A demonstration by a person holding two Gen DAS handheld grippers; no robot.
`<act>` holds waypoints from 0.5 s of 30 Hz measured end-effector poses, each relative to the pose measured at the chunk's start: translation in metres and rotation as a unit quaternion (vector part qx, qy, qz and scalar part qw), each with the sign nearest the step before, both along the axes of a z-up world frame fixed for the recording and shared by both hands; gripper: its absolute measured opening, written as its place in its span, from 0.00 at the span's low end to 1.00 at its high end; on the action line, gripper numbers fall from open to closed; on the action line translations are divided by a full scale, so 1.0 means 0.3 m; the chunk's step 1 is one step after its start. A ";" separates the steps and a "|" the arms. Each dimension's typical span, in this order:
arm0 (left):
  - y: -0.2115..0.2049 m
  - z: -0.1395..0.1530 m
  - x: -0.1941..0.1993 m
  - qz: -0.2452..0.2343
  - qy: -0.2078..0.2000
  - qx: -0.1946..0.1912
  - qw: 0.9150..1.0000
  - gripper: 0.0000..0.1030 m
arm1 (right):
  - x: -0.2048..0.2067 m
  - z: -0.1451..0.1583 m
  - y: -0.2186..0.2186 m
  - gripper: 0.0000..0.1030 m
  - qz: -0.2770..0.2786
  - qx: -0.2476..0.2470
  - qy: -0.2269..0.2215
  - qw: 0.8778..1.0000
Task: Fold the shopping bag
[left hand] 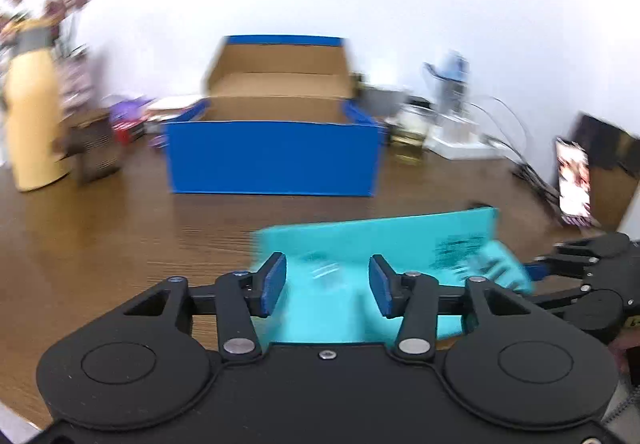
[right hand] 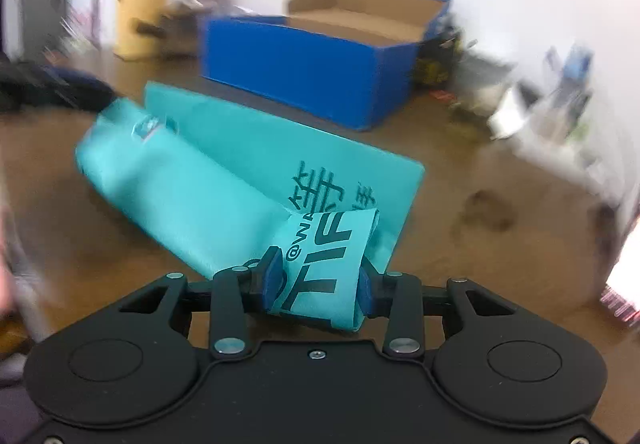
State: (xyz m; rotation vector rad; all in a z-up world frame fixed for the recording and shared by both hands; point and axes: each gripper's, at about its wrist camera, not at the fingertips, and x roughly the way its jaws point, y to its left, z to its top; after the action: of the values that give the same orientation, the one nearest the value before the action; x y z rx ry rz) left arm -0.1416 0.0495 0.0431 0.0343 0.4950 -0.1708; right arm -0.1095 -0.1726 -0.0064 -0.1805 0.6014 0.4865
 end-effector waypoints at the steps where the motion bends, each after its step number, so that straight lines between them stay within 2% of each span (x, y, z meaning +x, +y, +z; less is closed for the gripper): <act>1: -0.035 -0.026 0.002 -0.006 0.009 0.013 1.000 0.45 | -0.027 -0.005 -0.005 0.40 0.005 0.020 0.006 1.000; 4: -0.095 -0.109 0.000 -0.012 0.030 0.045 0.998 0.45 | -0.111 -0.017 0.000 0.40 -0.019 0.029 -0.011 0.999; 6: -0.104 -0.135 -0.024 -0.019 0.017 0.051 0.998 0.46 | -0.151 -0.021 0.005 0.40 -0.032 0.027 -0.025 0.999; 11: -0.087 -0.177 -0.045 -0.033 -0.007 0.038 0.999 0.48 | -0.228 -0.047 0.009 0.41 -0.047 0.029 -0.077 0.995; 14: -0.099 -0.192 -0.059 -0.044 -0.025 0.052 0.997 0.48 | -0.252 -0.038 -0.052 0.43 -0.043 0.056 -0.076 0.995; 15: -0.098 -0.193 -0.060 -0.044 -0.026 0.050 0.997 0.48 | -0.260 -0.029 -0.074 0.44 -0.057 0.054 -0.082 0.993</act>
State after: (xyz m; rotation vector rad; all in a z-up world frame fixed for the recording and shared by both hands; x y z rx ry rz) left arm -0.1595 0.0200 -0.0147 0.1590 0.4507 -0.2307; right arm -0.1875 -0.1949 -0.0151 -0.0810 0.4205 0.3874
